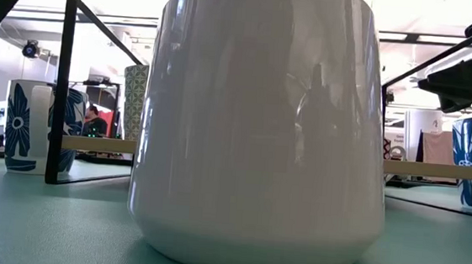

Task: Place coffee mugs
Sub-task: Put the black mug on the shelf

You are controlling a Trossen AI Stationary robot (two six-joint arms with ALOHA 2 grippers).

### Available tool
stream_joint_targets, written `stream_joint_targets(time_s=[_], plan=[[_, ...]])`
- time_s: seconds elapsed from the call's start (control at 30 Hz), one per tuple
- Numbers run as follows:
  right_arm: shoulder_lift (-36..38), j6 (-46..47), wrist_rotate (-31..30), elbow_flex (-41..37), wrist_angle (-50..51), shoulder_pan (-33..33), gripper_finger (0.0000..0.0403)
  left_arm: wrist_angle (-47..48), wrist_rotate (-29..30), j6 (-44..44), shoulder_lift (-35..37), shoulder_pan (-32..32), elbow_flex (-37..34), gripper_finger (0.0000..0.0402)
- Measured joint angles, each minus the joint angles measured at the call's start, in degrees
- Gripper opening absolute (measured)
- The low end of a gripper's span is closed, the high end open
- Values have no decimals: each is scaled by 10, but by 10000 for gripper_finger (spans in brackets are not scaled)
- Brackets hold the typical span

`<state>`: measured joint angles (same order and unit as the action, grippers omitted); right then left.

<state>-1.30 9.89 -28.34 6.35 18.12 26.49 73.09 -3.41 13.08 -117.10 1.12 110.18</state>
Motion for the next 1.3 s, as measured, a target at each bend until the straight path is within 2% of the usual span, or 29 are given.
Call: stream_joint_targets(time_s=[0.17,0.4,1.3], plan=[[0,0,0,0,0,0,86,16,-6,-19,0,0,11,20],[0,0,0,0,0,0,86,46,-77,-41,-1,1,28,13],[0,0,0,0,0,0,86,58,-61,-68,-14,16,26,21]])
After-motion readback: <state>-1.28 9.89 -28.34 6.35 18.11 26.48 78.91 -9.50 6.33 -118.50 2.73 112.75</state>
